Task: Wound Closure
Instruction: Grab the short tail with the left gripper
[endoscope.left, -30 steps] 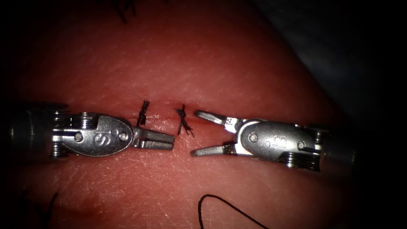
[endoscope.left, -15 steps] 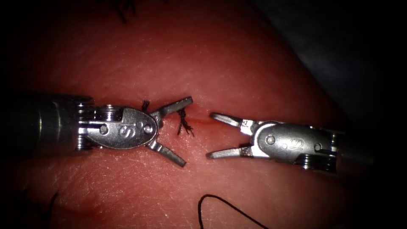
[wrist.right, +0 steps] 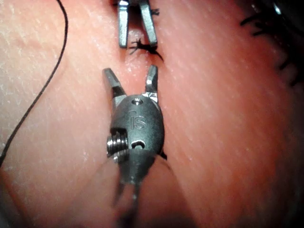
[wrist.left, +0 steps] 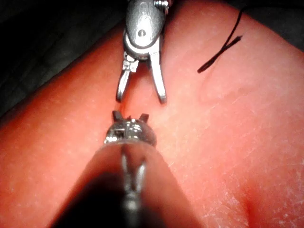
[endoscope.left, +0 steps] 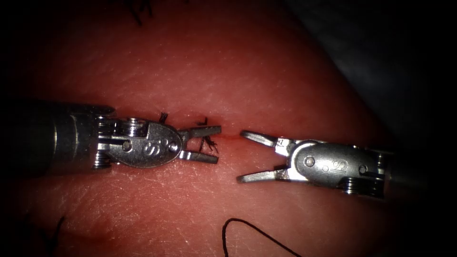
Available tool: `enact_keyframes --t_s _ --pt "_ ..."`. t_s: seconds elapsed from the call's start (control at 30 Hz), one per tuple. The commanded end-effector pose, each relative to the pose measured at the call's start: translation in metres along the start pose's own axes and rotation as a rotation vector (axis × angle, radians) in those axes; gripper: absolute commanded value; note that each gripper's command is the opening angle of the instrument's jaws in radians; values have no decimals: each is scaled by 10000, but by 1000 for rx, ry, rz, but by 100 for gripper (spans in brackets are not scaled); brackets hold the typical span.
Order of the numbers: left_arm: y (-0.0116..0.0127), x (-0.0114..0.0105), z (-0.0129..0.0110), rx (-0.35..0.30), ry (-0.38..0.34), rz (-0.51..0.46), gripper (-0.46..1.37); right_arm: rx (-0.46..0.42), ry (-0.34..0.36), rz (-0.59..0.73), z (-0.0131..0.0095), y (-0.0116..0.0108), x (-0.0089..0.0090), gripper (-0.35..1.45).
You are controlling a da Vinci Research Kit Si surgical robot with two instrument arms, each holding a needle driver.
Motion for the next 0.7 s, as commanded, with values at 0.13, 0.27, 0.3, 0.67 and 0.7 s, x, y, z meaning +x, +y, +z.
enact_keyframes --t_s 0.13,0.27,0.3,0.67,0.7 --pt "4 2 4 -12 -15 5 20 4 1 -1 0 -1 0 104" --pt "6 2 7 -10 -20 7 19 2 4 -2 -1 -3 -1 103" --pt "6 2 8 -10 -20 7 19 2 4 -2 -1 -3 -1 104" --pt "4 -3 9 -11 -22 11 17 0 11 -4 -3 -6 1 103" --pt "4 -3 10 -10 -23 11 17 0 11 -4 -3 -6 1 103"
